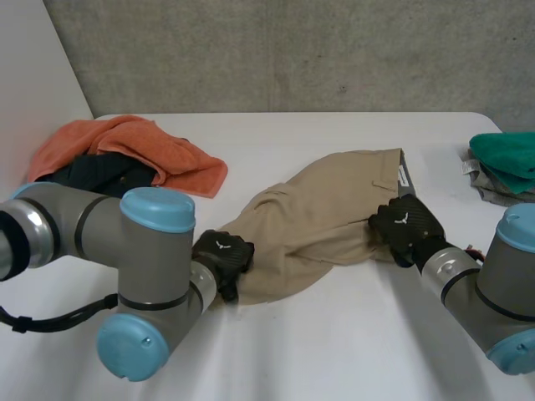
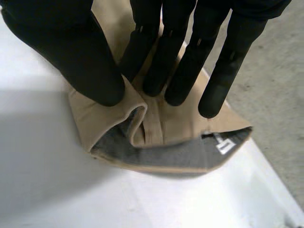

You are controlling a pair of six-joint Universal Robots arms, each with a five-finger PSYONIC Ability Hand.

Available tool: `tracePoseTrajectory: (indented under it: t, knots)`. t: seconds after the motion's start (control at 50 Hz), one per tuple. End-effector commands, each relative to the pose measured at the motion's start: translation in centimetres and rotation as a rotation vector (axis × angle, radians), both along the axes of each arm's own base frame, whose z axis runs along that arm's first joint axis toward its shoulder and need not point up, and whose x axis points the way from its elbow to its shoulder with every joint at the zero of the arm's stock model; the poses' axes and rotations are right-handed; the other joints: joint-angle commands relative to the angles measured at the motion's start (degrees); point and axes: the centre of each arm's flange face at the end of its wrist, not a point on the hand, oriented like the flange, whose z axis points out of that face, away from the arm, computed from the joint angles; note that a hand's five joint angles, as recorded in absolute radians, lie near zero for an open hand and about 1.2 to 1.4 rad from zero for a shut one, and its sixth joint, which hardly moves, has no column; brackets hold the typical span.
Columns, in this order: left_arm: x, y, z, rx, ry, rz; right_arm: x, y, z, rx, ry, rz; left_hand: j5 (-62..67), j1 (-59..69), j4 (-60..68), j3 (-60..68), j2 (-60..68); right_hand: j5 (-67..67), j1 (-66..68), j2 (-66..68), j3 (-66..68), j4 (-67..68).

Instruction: Fold the laundry.

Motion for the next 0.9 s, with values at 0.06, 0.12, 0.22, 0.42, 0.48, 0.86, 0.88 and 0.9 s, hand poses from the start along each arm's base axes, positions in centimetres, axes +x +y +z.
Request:
tracePoseTrajectory:
  t: [0.06, 0.12, 0.22, 0.42, 0.48, 0.86, 0.88, 0.9]
  knots:
    - [0.8, -1.9, 4.5, -0.167, 0.008, 0.133, -0.9, -0.8, 3.8, -0.051, -0.092, -0.058, 25.13, 30.08, 24.45, 24.76, 24.73, 13.95, 15.99, 12.93, 13.45, 12.66]
    - [1.3, -2.2, 8.2, -0.236, 0.089, 0.141, -1.1, -0.7, 7.2, -0.061, -0.145, -0.076, 25.13, 30.08, 24.45, 24.76, 24.73, 13.95, 15.99, 12.93, 13.45, 12.66]
    - [3.0, -1.8, 14.8, -0.360, 0.208, 0.136, -2.7, -0.7, 13.9, 0.007, -0.203, -0.140, 25.13, 30.08, 24.45, 24.76, 24.73, 13.95, 15.99, 12.93, 13.45, 12.66]
    - [4.0, -0.4, 20.7, -0.449, 0.308, 0.031, -2.2, 0.9, 20.3, 0.143, -0.179, -0.136, 25.13, 30.08, 24.45, 24.76, 24.73, 13.95, 15.99, 12.93, 13.45, 12.66]
    - [3.6, -0.9, 19.5, -0.399, 0.277, 0.022, -1.9, 0.7, 19.5, 0.199, -0.145, -0.131, 25.13, 30.08, 24.45, 24.76, 24.73, 13.95, 15.99, 12.93, 13.45, 12.66]
    - [0.1, -13.3, 22.2, -0.714, 0.433, 0.061, 3.2, -8.3, 21.4, -0.262, -0.449, -0.192, 25.13, 30.08, 24.45, 24.76, 24.73, 13.95, 15.99, 12.93, 13.45, 12.66]
    - [0.6, -13.6, 25.3, -0.840, 0.518, 0.088, 3.2, -8.7, 24.2, -0.374, -0.555, -0.180, 25.13, 30.08, 24.45, 24.76, 24.73, 13.95, 15.99, 12.93, 13.45, 12.66]
    - [0.7, -13.6, 26.6, -0.892, 0.557, 0.092, 3.3, -8.6, 25.6, -0.425, -0.606, -0.171, 25.13, 30.08, 24.45, 24.76, 24.73, 13.95, 15.99, 12.93, 13.45, 12.66]
